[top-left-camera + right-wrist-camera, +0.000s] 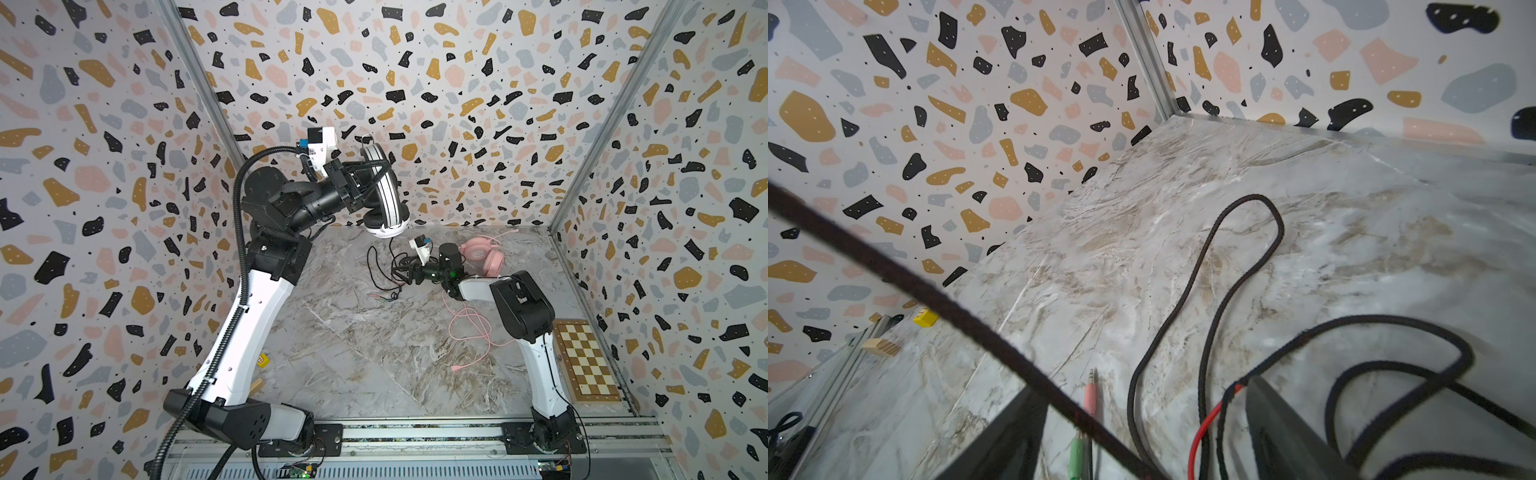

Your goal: Wrap the headphones

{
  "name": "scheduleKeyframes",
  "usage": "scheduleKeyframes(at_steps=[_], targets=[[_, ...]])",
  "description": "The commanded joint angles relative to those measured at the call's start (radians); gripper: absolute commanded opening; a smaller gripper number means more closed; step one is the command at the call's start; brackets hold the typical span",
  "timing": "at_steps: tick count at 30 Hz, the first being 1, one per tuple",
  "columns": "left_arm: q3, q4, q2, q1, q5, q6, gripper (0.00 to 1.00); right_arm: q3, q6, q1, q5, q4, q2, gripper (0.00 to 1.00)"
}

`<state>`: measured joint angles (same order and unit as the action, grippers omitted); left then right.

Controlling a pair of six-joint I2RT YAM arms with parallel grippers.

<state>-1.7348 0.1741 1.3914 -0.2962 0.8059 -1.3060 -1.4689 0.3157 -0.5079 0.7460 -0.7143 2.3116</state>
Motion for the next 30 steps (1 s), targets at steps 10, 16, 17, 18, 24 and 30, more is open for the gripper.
scheduleKeyframes(at_steps=[10, 16, 17, 18, 24, 30], targets=[[0.015, 0.156, -0.048, 0.012, 0.010, -0.022, 0.00, -0.201, -0.092, -0.028, 0.089, 0.149, 0.057, 0.66], [0.004, 0.157, -0.046, 0.049, 0.009, -0.015, 0.00, 0.057, -0.034, -0.007, 0.079, -0.028, -0.070, 0.43], [0.000, 0.158, -0.047, 0.056, 0.007, -0.012, 0.00, 0.098, -0.019, -0.004, 0.082, -0.059, -0.090, 0.36], [-0.004, 0.159, -0.044, 0.062, 0.007, -0.009, 0.00, 0.130, -0.007, -0.003, 0.084, -0.081, -0.109, 0.27], [-0.006, 0.175, -0.023, 0.083, -0.018, 0.001, 0.00, 0.311, 0.115, -0.007, 0.107, -0.260, -0.236, 0.08], [0.048, -0.004, -0.022, 0.084, -0.101, 0.207, 0.00, 0.405, 0.090, -0.015, 0.058, -0.133, -0.428, 0.08]])
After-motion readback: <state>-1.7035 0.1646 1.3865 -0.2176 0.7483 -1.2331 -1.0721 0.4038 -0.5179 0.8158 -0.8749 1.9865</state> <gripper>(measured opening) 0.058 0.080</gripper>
